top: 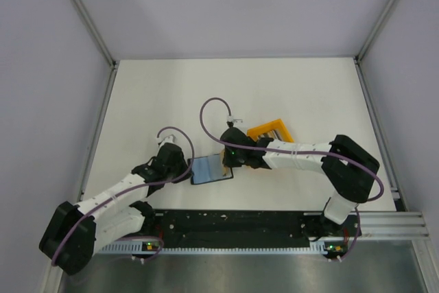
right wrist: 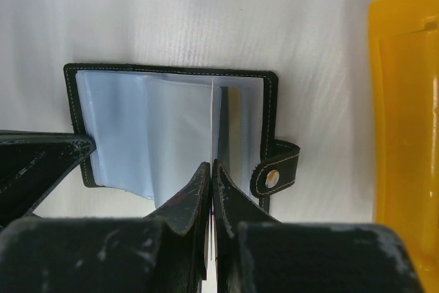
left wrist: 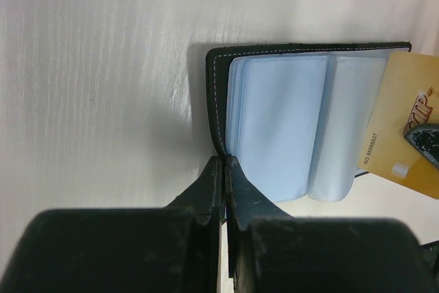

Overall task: Put the credit cards into the card holder
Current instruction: Insert the credit card into the card holder.

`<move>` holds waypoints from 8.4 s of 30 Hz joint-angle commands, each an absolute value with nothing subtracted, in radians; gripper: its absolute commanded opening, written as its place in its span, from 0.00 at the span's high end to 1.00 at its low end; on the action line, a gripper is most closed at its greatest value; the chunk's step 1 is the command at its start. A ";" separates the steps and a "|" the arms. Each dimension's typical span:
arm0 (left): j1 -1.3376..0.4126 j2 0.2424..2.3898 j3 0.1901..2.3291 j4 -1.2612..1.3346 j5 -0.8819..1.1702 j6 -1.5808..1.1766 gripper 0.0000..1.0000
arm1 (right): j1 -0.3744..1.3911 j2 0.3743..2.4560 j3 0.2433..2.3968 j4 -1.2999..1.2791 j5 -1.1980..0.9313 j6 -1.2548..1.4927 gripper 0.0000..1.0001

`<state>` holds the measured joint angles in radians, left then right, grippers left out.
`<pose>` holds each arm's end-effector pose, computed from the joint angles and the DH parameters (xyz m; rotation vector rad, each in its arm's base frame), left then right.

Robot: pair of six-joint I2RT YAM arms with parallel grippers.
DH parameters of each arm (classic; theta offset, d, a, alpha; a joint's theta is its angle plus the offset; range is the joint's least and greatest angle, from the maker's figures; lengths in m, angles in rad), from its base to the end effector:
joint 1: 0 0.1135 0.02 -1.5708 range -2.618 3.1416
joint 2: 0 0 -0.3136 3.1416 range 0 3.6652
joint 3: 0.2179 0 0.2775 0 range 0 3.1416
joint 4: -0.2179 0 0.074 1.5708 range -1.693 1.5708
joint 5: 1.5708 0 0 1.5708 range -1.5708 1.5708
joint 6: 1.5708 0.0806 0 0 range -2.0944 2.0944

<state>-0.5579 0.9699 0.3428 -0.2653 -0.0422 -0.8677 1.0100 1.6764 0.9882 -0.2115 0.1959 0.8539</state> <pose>0.1666 -0.1000 0.1414 -0.4118 2.5143 -0.5472 0.2237 0.3267 0.1797 -0.1109 2.5321 0.5607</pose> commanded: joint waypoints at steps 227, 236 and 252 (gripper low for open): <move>-0.558 1.063 0.377 -0.248 -0.023 -0.865 1.00 | 1.034 1.822 1.026 0.160 -0.164 0.775 0.73; -0.557 1.048 0.393 -0.282 -0.032 -0.854 1.00 | 1.032 1.665 1.031 0.014 -0.005 0.695 0.59; -0.558 0.950 0.465 -0.448 -0.133 -0.848 0.41 | 0.759 1.355 0.888 -0.232 0.132 0.629 0.40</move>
